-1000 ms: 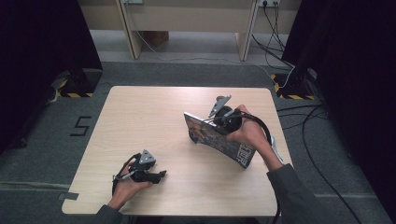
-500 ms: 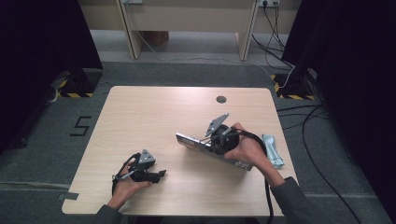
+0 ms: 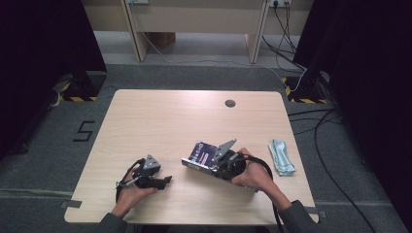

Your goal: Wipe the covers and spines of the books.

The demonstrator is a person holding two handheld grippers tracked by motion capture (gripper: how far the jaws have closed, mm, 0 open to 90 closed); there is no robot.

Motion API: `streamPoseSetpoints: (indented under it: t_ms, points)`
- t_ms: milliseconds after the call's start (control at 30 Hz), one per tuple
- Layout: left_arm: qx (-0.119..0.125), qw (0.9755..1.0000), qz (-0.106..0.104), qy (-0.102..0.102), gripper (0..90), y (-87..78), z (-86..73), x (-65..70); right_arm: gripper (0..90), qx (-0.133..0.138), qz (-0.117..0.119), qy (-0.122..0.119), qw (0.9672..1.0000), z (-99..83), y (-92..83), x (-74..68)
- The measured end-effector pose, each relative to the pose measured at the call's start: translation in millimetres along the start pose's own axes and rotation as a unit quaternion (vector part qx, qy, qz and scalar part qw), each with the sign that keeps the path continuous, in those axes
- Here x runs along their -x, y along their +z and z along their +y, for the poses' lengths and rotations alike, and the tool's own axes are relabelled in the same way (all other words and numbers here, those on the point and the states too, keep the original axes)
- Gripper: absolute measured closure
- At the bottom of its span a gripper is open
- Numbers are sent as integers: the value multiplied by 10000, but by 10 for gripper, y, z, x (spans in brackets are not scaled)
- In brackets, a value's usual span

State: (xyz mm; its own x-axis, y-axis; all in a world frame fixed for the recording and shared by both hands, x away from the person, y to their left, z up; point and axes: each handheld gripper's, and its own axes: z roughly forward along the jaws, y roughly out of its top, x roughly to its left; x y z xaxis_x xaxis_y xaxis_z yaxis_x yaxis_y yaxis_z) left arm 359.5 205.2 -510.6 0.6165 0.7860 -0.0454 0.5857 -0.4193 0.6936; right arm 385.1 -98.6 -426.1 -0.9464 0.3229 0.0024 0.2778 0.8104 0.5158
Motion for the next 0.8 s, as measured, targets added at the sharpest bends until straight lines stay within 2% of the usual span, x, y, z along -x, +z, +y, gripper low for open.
streamPoseSetpoints:
  t_ms: [67, 167, 233, 567, 700, 800]
  points:
    - [2, 10000, -2, -11, 362, 0, 0, -3, 829, 20, -8, 48, 10000, -44, 35, -21]
    - [-1, 10000, 27, -13, 361, 0, 0, -8, 820, 62, 11, -10, 10000, -99, 67, -55]
    - [17, 10000, 37, -30, 358, 2, -2, -14, 814, 103, 17, 53, 9999, -139, 88, -67]
    - [87, 9996, 72, -272, 316, 8, -5, -57, 763, 80, 40, 52, 9999, -278, 227, -162]
    - [83, 9995, 80, -300, 314, 8, -2, -61, 708, 60, 84, 37, 9999, -295, 269, -186]
    - [102, 9993, 78, -349, 315, 9, 2, -69, 641, 140, 257, 202, 9994, -323, 282, -200]
